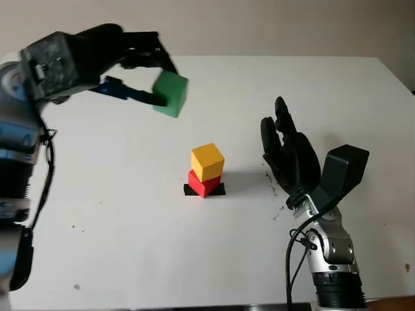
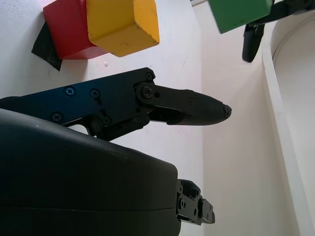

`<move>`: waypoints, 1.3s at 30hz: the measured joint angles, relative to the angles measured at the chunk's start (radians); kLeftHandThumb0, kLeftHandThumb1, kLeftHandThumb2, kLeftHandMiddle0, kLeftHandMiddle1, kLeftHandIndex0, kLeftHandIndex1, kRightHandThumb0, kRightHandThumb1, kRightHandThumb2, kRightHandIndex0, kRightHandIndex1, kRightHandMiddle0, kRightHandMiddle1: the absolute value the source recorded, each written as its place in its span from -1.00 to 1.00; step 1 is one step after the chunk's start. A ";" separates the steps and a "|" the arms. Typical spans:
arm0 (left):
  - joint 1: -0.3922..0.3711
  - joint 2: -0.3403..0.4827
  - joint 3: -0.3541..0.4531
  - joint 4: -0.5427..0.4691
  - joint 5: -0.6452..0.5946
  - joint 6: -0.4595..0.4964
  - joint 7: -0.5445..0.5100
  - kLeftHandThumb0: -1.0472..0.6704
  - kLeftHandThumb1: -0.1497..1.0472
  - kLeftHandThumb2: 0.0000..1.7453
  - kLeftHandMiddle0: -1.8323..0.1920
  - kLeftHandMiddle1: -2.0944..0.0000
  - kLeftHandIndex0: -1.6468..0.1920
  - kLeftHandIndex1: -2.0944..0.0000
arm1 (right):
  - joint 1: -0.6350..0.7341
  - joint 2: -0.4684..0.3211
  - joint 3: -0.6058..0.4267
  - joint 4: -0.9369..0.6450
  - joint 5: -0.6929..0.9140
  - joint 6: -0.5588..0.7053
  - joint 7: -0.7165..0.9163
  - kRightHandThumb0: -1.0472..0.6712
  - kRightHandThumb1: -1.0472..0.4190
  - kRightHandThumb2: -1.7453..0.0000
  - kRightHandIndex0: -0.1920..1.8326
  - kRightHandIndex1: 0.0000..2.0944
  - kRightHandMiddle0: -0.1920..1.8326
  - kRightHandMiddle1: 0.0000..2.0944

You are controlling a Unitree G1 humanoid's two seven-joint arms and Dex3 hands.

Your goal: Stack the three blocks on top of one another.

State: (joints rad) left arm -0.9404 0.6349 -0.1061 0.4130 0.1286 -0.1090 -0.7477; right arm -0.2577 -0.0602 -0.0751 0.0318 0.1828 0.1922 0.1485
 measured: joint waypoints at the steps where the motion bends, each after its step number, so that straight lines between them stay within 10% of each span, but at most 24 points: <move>1: -0.008 -0.012 -0.004 0.010 -0.005 0.000 -0.010 -0.25 0.92 -0.94 0.52 0.96 0.39 -0.33 | 0.000 0.001 0.000 0.000 0.001 0.002 -0.002 -0.51 -1.00 0.44 -1.00 -1.00 -1.00 -1.00; 21: -0.115 -0.145 -0.074 0.350 -0.009 -0.221 -0.136 -0.32 0.92 -0.94 0.60 0.95 0.37 -0.40 | 0.000 0.001 0.000 0.000 0.008 0.006 0.001 -0.50 -1.00 0.43 -1.00 -1.00 -1.00 -1.00; 39: -0.131 -0.192 -0.052 0.454 -0.090 -0.185 -0.238 -0.33 0.90 -0.94 0.62 0.95 0.32 -0.44 | 0.000 -0.001 0.000 0.000 0.004 0.010 0.004 -0.49 -1.00 0.43 -1.00 -1.00 -1.00 -1.00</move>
State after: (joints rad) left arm -1.0716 0.4430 -0.1582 0.8666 0.0381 -0.2937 -0.9859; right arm -0.2572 -0.0610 -0.0749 0.0314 0.1871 0.2018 0.1521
